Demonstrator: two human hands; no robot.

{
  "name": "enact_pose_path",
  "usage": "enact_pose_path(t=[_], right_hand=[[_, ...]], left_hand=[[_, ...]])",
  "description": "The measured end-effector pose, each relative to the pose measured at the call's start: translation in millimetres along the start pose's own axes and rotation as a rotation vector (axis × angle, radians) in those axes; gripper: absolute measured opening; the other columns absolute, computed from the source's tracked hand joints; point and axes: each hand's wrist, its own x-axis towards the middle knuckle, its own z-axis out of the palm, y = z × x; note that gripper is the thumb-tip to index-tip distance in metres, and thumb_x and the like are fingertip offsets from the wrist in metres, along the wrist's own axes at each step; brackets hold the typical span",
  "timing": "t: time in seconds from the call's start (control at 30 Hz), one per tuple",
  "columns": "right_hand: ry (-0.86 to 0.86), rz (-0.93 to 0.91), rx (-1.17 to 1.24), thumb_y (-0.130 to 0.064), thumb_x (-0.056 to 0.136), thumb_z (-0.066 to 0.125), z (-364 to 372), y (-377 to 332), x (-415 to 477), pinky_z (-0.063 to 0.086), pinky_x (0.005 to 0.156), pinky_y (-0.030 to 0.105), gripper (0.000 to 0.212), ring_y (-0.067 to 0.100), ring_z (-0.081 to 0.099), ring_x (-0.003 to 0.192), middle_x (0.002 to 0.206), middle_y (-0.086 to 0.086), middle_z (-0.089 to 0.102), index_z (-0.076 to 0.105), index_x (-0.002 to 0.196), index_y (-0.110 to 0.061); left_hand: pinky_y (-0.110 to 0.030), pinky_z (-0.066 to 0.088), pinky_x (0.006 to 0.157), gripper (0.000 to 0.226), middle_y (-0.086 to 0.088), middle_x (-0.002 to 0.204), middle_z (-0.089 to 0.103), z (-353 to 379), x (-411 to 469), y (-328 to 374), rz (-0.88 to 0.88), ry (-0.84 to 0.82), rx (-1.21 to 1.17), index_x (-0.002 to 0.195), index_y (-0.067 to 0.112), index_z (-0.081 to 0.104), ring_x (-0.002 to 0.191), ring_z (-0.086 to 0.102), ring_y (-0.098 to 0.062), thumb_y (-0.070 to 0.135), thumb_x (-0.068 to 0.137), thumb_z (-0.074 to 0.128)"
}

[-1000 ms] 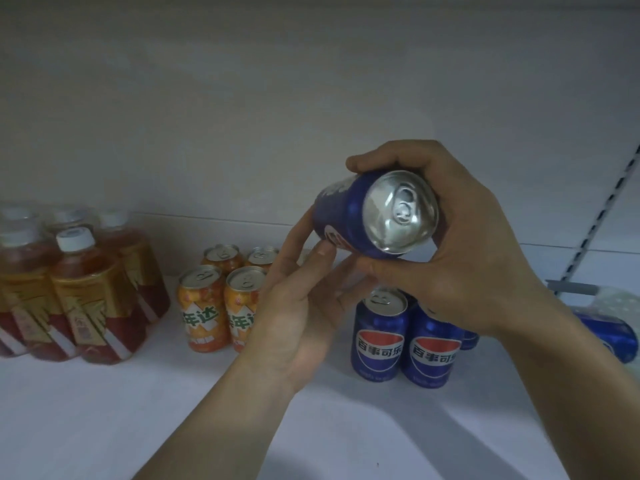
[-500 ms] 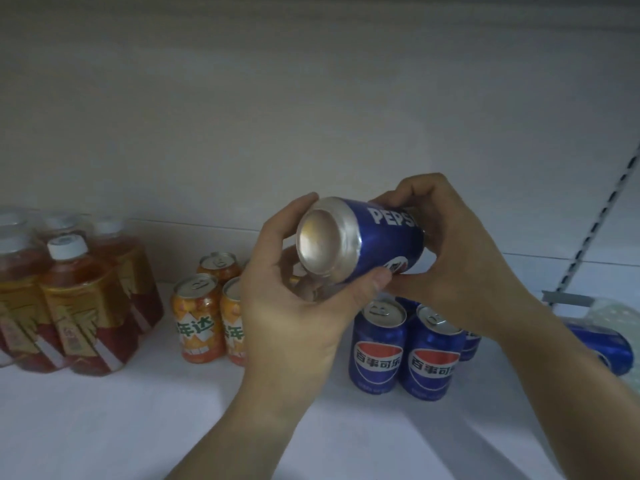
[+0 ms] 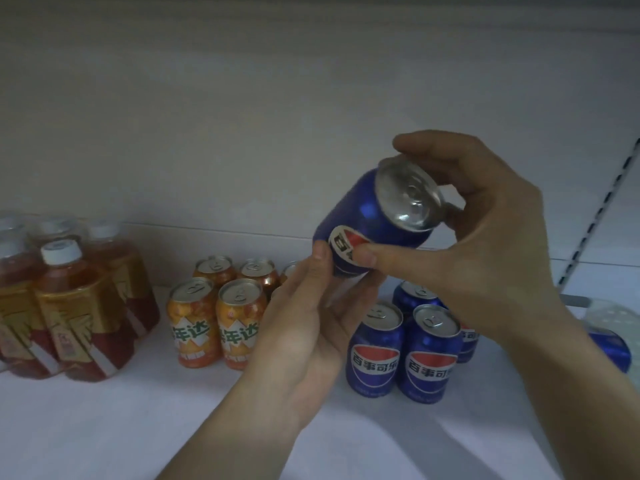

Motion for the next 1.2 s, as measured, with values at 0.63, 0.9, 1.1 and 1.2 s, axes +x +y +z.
enact_pose_path(t=[0.63,0.9,1.1,1.2], right_hand=[[-0.188,-0.079,-0.189,-0.041,0.062,0.099,8,2,-14,0.048,0.099,0.021,0.083,0.006,0.06,0.119,0.124,-0.025,0.061,0.057,0.133,-0.034],[-0.238,-0.097,-0.343,-0.015,0.066,0.096,-46,6,-20,0.043,0.097,0.012,0.076,0.004,0.06,0.119,0.125,-0.009,0.063,0.061,0.133,-0.02],[-0.233,0.129,-0.418,-0.02,0.065,0.095,-116,18,-37,0.044,0.089,0.005,0.08,-0.008,0.061,0.113,0.124,-0.024,0.063,0.049,0.129,-0.036],[-0.196,0.226,-0.507,-0.018,0.066,0.094,-151,27,-49,0.045,0.087,0.005,0.077,-0.009,0.06,0.109,0.119,-0.023,0.063,0.046,0.124,-0.035]], left_hand=[[-0.029,0.059,0.078,0.039,-0.01,0.117,0.072,-9,4,1,0.048,-0.304,-0.02,0.122,0.007,0.067,0.102,0.071,-0.02,0.014,0.106,0.032],[-0.027,0.056,0.061,0.028,-0.013,0.108,0.076,12,-10,-25,0.058,-0.221,0.36,0.122,0.014,0.068,0.082,0.074,-0.025,0.015,0.097,0.055],[-0.029,0.055,0.06,0.02,-0.008,0.101,0.077,31,-20,-75,-0.071,-0.257,0.606,0.114,0.02,0.069,0.075,0.073,-0.025,0.016,0.096,0.065],[-0.029,0.053,0.059,0.02,-0.002,0.088,0.076,43,-10,-109,-0.14,-0.247,0.806,0.103,0.023,0.07,0.066,0.07,-0.019,0.011,0.101,0.055]])
